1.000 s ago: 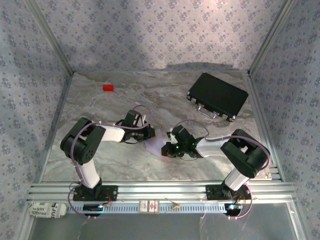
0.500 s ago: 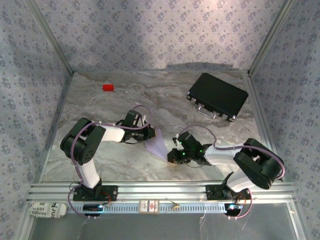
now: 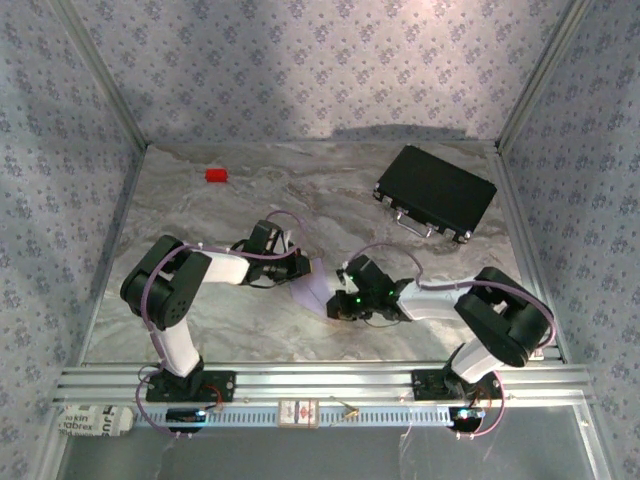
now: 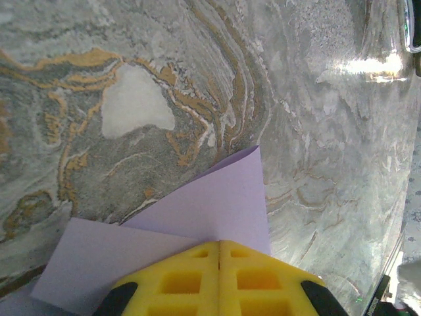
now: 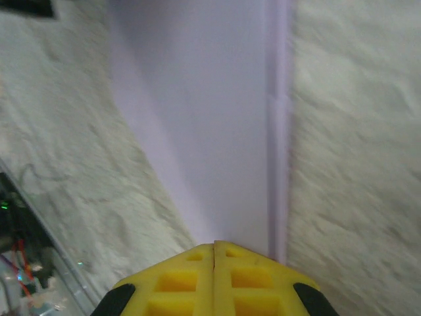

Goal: Fold a paper plane with a square sheet of paper (pick it up from the middle)
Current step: Fourth fold the wing at the center of the table.

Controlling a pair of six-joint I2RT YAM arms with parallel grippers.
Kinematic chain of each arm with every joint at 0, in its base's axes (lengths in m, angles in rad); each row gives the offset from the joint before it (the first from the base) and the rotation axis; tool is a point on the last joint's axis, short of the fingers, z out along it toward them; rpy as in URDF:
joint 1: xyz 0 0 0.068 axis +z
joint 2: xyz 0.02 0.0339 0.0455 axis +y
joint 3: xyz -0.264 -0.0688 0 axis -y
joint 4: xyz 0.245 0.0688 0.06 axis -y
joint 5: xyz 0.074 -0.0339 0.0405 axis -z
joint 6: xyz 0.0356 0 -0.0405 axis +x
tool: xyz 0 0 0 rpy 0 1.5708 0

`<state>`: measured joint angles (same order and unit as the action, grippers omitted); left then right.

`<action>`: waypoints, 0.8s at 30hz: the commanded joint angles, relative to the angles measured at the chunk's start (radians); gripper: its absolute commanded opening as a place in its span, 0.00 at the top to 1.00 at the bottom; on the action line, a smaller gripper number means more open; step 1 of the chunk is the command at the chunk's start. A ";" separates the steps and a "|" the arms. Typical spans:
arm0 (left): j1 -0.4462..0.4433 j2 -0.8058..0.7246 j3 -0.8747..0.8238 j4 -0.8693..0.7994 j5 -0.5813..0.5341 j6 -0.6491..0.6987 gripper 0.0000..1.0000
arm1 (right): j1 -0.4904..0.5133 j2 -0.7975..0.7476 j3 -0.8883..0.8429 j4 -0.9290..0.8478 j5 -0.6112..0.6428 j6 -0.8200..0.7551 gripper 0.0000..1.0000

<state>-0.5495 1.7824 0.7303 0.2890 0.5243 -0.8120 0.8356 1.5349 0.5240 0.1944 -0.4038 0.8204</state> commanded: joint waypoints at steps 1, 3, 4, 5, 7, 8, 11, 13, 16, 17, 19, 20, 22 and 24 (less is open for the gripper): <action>0.015 0.015 -0.031 -0.065 -0.061 0.010 0.94 | 0.018 -0.005 -0.069 0.009 0.008 0.025 0.99; 0.016 0.010 -0.037 -0.065 -0.067 0.008 0.94 | 0.028 -0.033 -0.117 0.017 0.014 0.041 0.99; 0.016 0.010 -0.039 -0.064 -0.069 0.008 0.94 | 0.032 -0.047 -0.134 0.017 0.015 0.045 0.99; 0.017 0.009 -0.042 -0.064 -0.070 0.007 0.94 | 0.037 -0.067 -0.153 0.011 0.019 0.047 0.99; 0.018 0.012 -0.044 -0.058 -0.069 0.005 0.94 | 0.043 -0.103 -0.182 -0.015 0.037 0.049 0.99; 0.018 0.015 -0.045 -0.051 -0.066 0.003 0.94 | 0.042 -0.123 -0.193 -0.032 0.046 0.046 0.99; 0.018 0.021 -0.048 -0.036 -0.058 -0.007 0.94 | 0.040 -0.185 -0.222 -0.070 0.061 0.043 0.98; 0.018 0.022 -0.051 -0.034 -0.058 -0.009 0.94 | 0.037 -0.232 -0.223 -0.106 0.069 0.040 0.98; 0.018 0.020 -0.057 -0.030 -0.058 -0.012 0.94 | 0.028 -0.306 -0.196 -0.158 0.089 0.032 0.97; 0.017 0.020 -0.060 -0.028 -0.056 -0.014 0.94 | 0.024 -0.326 -0.177 -0.170 0.095 0.023 0.96; 0.017 0.020 -0.062 -0.024 -0.055 -0.016 0.94 | 0.012 -0.345 -0.130 -0.196 0.111 -0.001 0.93; 0.016 0.020 -0.063 -0.023 -0.053 -0.017 0.94 | 0.006 -0.340 -0.096 -0.203 0.114 -0.014 0.93; 0.016 0.020 -0.064 -0.020 -0.052 -0.020 0.94 | -0.013 -0.307 -0.040 -0.196 0.106 -0.035 0.93; 0.017 0.021 -0.066 -0.015 -0.051 -0.024 0.94 | -0.028 -0.246 0.019 -0.169 0.089 -0.044 0.94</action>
<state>-0.5449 1.7805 0.7021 0.3412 0.5323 -0.8387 0.8242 1.2392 0.4595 0.0326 -0.3248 0.8162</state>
